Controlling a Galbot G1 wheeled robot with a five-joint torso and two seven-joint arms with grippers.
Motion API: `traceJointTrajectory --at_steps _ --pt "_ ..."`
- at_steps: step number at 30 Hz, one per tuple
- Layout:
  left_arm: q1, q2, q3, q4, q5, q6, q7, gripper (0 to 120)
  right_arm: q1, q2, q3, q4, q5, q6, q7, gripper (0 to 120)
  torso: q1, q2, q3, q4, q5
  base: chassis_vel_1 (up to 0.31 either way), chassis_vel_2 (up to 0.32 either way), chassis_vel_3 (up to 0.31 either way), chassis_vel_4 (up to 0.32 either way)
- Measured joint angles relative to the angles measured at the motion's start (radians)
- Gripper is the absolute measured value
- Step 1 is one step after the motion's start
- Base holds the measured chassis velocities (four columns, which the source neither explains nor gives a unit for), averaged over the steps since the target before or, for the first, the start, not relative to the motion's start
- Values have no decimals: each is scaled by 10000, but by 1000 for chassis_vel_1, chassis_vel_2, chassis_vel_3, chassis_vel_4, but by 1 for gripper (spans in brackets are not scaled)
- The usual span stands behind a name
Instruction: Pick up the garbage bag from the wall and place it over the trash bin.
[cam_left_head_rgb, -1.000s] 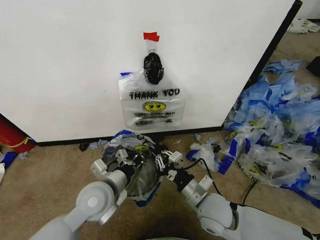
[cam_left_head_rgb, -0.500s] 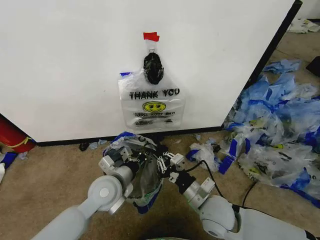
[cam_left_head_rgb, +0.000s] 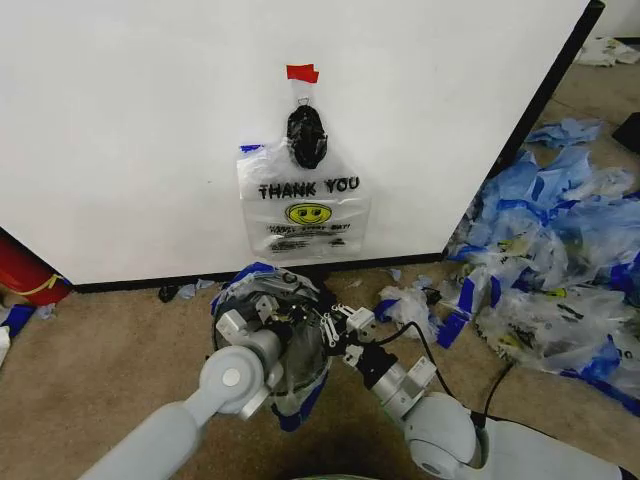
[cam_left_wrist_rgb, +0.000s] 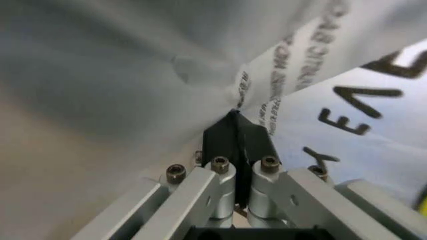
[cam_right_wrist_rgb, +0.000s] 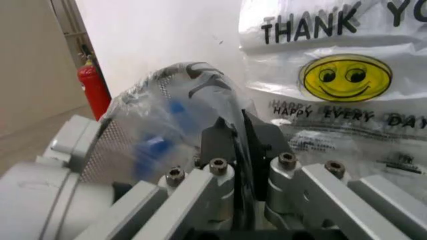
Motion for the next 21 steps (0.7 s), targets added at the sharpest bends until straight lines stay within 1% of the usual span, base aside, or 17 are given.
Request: traceJointTrajectory --at_steps 11,21 --pt "-475 -509 565 612 194 -150 -58 0 -380 -44 299 -5 -91 81 -104 0 0 0 0 -1 -1 0 0 0 0" --pt "-671 -637 728 718 199 -179 -202 0 -490 -50 436 -50 -126 93 -123 0 0 0 0 0 0 0 0 0 0"
